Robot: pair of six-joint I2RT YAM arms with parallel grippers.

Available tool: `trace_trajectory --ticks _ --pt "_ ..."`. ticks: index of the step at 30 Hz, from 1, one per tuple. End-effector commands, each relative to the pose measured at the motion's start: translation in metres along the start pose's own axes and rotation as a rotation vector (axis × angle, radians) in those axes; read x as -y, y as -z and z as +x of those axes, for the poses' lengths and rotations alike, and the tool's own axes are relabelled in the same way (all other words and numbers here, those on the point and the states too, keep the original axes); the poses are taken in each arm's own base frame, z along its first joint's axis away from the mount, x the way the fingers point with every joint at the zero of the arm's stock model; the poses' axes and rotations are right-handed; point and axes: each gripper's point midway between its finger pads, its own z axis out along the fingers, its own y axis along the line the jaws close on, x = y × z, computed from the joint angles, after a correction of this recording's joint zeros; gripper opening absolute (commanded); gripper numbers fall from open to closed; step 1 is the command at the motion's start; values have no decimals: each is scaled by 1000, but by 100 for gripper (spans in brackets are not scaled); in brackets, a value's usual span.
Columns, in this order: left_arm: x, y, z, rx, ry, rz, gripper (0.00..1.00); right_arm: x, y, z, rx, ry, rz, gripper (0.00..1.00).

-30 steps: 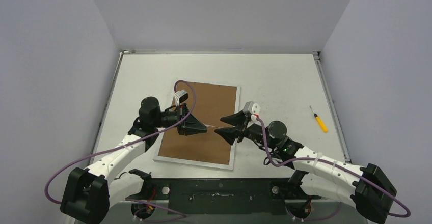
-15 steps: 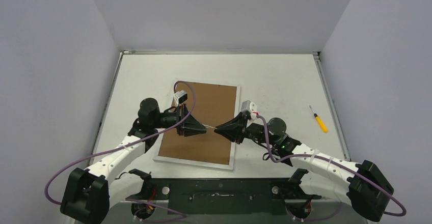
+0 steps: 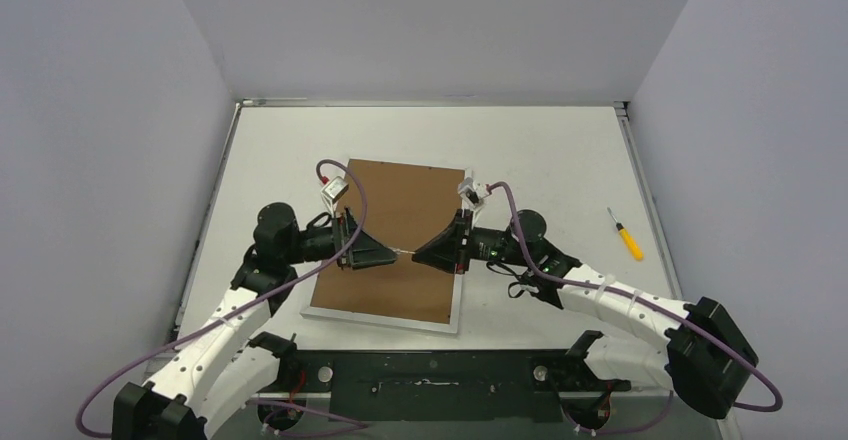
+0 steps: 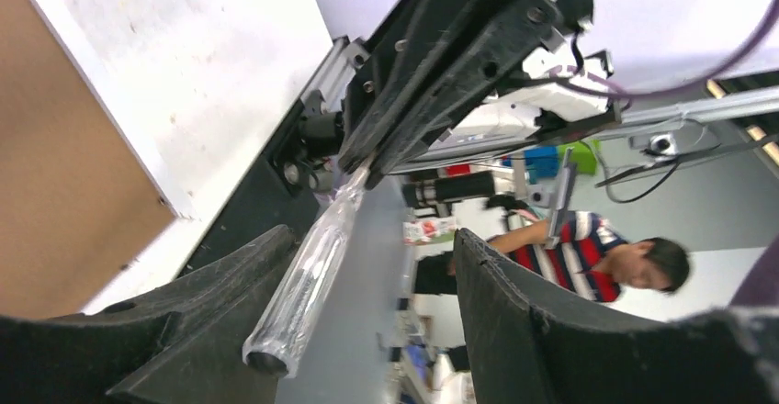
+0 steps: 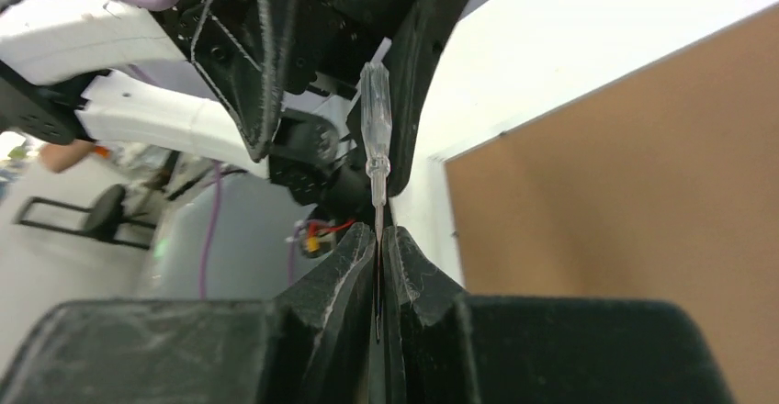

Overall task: Take the photo out of the frame
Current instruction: Adjust the screwdriver.

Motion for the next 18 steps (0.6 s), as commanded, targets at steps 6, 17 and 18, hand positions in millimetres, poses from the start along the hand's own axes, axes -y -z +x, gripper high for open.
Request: trace_trajectory --ticks 6,17,18 --pt "17 14 3 128 -300 106 59 -35 2 9 -81 -324 -196 5" --pt "11 12 15 33 -269 88 42 -24 0 18 -105 -449 -223 5" --pt "11 12 16 27 -265 89 42 -22 1 18 -103 -451 -220 5"
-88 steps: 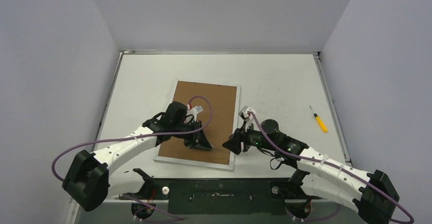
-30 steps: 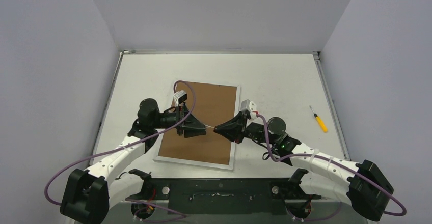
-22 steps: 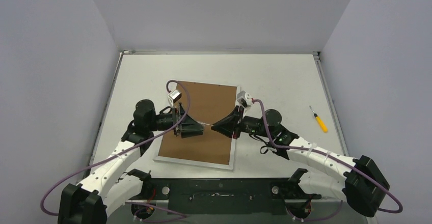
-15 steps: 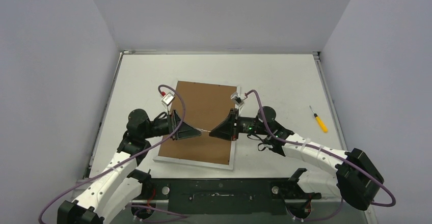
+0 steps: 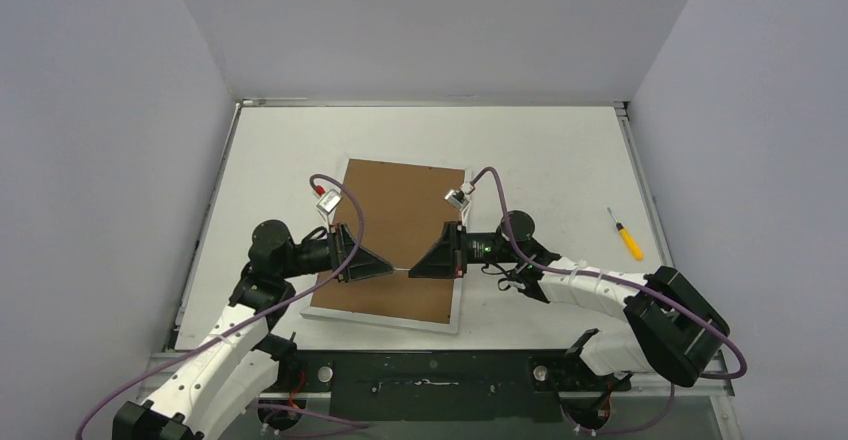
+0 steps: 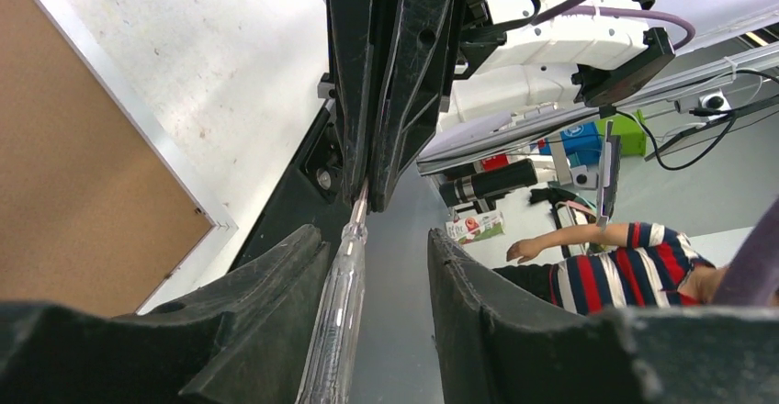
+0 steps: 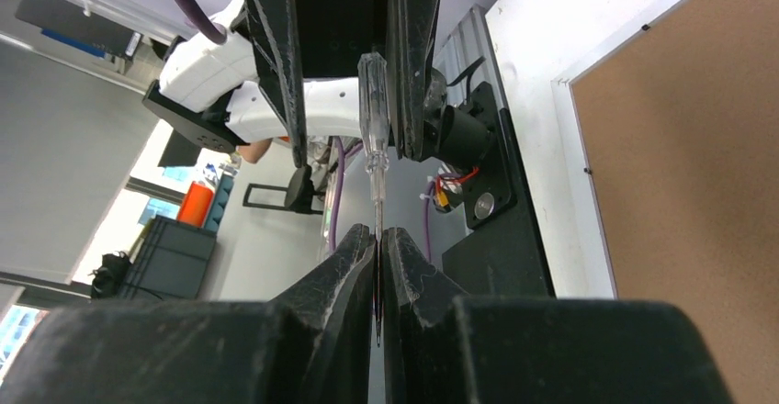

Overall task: Take the photo out of the frame
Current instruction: Adjust the screwdriver.

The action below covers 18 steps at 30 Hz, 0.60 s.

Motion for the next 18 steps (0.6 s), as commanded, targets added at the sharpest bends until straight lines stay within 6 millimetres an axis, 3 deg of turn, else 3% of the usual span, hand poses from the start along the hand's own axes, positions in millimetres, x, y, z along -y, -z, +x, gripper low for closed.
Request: trace_trajectory --ticks 1,9,13,18 --pt "18 1 -3 -28 -61 50 41 -15 5 -12 34 32 -72 5" --pt "19 0 0 -49 -47 57 28 -9 9 -13 30 18 -63 5" --pt "17 -1 0 -55 -37 53 30 -11 9 -10 18 9 -89 5" --pt "16 -2 0 -59 -30 51 42 -20 11 -8 12 0 -138 5"
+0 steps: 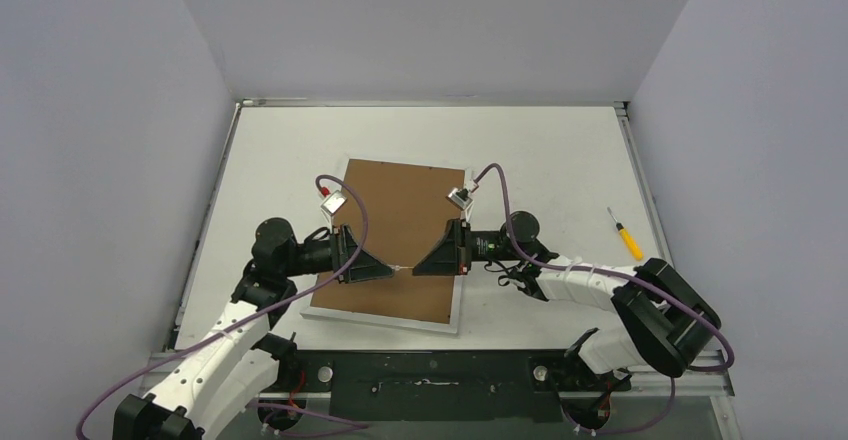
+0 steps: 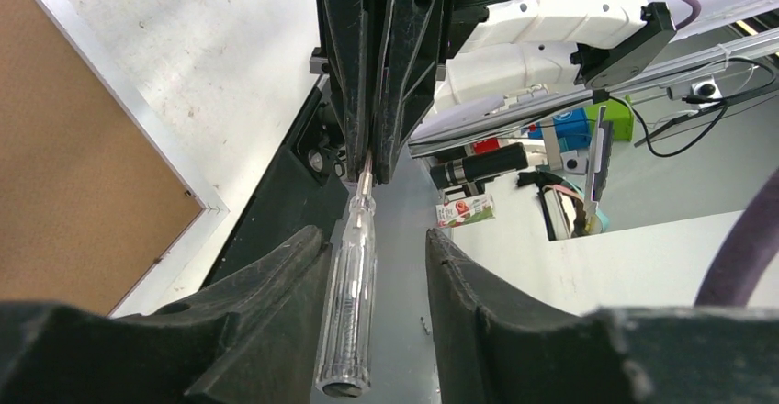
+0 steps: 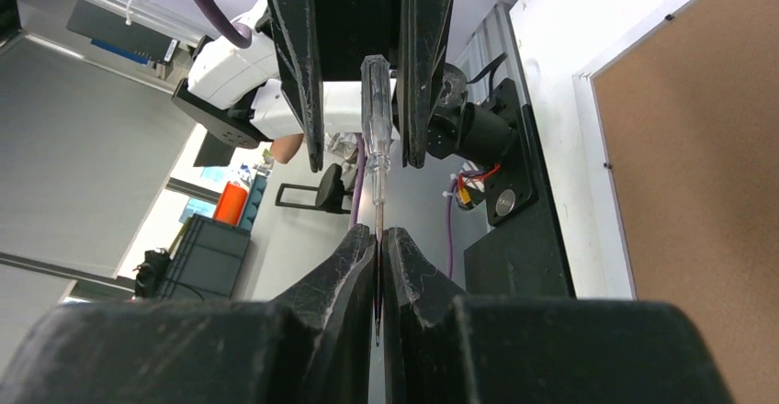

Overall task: Take the photo out of the frame
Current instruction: Adjust the screwdriver.

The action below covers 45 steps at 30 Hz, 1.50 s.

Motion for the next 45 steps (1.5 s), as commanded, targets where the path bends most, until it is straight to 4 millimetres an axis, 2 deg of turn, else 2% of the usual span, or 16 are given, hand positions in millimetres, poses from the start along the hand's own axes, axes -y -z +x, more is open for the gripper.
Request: trace_trajectory --ticks 1,8,16,21,25,29,30,32,37,39,43,45 --pt "20 -1 -8 -6 -69 43 44 -19 3 -1 1 56 -88 5" --pt "17 -2 -9 -12 -60 40 44 -10 3 4 -15 40 -73 5" --pt "14 -3 -8 -19 -44 36 21 3 1 6 -20 29 -52 5" --pt "13 -3 -7 -24 -36 33 17 4 1 7 -20 17 -66 5" --pt "8 -4 -7 -25 -26 13 1 5 3 6 -13 9 -72 5" --pt "6 -5 -7 -32 -17 8 0 6 5 4 -3 7 -74 5" --pt "7 -4 -6 -35 -20 12 5 5 5 4 -2 7 -74 5" --pt "8 -4 -5 -41 -19 18 22 5 5 3 -1 8 -76 5" --pt "9 -5 -4 -47 -18 21 26 3 6 4 -6 10 -83 5" --pt "9 -5 -4 -48 -18 23 23 3 6 4 -6 9 -83 5" --pt "7 -6 -4 -47 -9 17 6 3 6 5 -7 8 -82 6" --pt "6 -6 -4 -49 -5 11 0 4 7 4 -5 8 -81 12"
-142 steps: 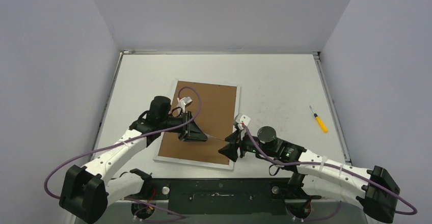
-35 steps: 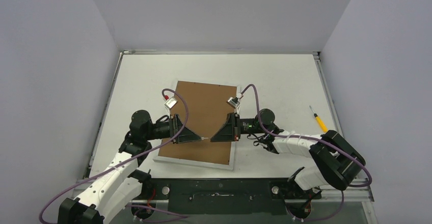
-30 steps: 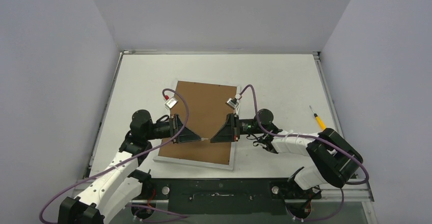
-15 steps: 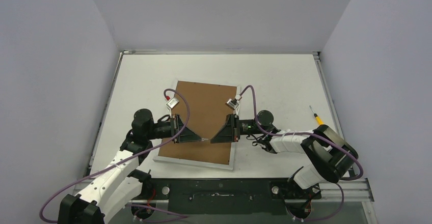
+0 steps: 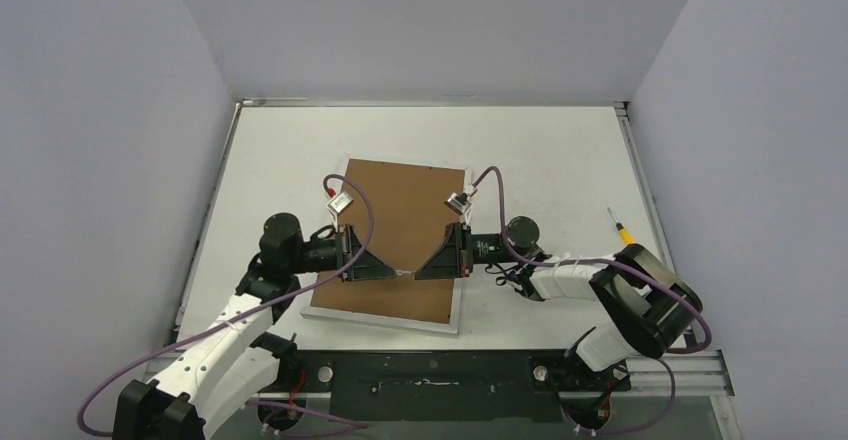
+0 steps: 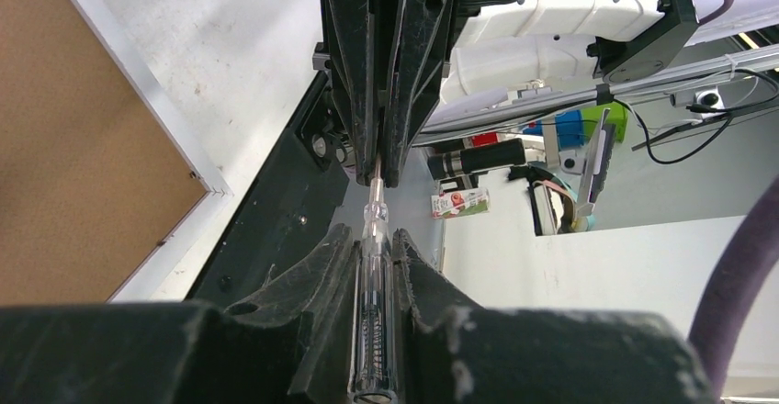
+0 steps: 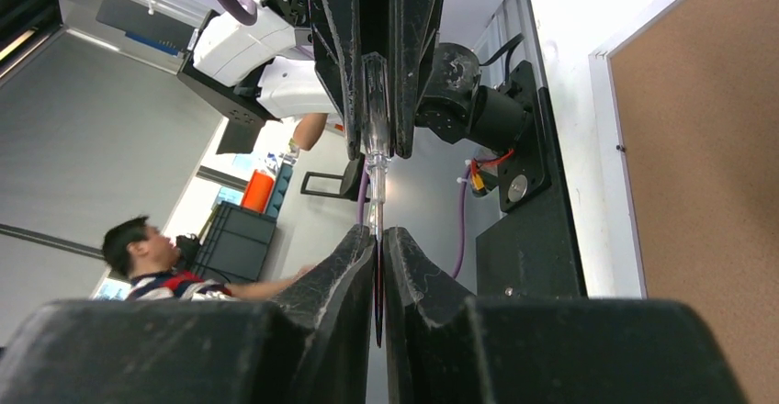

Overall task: Take the photo out of the frame
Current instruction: Adjust the screwdriver.

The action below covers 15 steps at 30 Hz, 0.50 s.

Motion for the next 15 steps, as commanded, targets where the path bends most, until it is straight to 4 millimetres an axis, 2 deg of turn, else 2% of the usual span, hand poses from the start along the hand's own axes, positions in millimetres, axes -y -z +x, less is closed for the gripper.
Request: trace_trajectory --ticks 1,3,4,7,10,12,15 --pt "18 -2 -7 -9 -61 34 0 -7 2 -5 21 70 -32 29" --pt "12 -3 -7 -13 -41 7 0 -4 6 -5 35 66 -21 55" --pt "8 -3 -8 -12 -34 -14 0 -2 10 -7 50 62 -9 63" --pt "-11 -3 -7 -19 -10 -112 0 13 29 -14 120 45 72 78" --pt "-28 -3 -6 -28 7 -214 0 53 50 -21 174 43 292 82" --pt "-38 -4 -3 -41 20 -260 0 83 68 -19 172 66 513 82" --pt "-46 -8 2 -57 34 -297 0 98 97 -14 168 118 721 84"
